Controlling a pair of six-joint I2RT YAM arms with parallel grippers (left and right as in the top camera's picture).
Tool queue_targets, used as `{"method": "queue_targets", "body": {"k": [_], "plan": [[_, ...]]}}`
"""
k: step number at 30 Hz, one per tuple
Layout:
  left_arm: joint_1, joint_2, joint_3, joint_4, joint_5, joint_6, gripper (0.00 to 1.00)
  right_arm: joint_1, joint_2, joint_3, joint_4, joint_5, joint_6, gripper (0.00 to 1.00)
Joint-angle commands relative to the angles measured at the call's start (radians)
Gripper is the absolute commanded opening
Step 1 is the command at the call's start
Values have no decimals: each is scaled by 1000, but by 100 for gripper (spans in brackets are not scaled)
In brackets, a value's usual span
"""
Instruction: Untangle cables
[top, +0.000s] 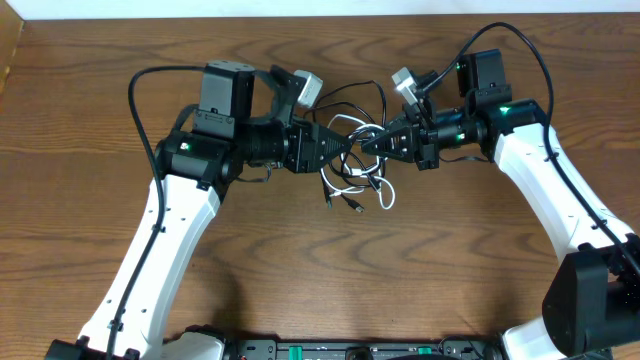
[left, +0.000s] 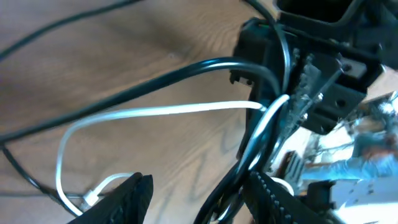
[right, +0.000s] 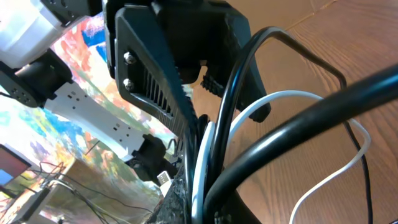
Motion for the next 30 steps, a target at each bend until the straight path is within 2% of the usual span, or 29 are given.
{"method": "queue_targets", "body": {"k": [1,6,15,18,24,26,27,28,30], "plan": [[13,7,23,3,53,174,53,5,5,5,2,-26,38,1],[16,10,23,-47,195,331,53,2,5,5,4,-26,39,2],[15,11,23,-52,287,383,53,3,5,5,3,-20,40,2],[-14,27,23,-53,274,382,51,3,5,5,9,-48,40,2],[-58,100,23,-42,201,381,36,3,5,5,14,-65,52,2],[-62,133,23,-23,201,373,22,3,5,5,14,-64,55,2],[-62,147,23,-13,201,362,11,3,5,5,14,-57,55,2],[-62,157,23,-7,201,350,8,3,5,5,14,-41,55,2],[-58,167,23,3,200,319,7,2,5,5,14,66,94,2]]}}
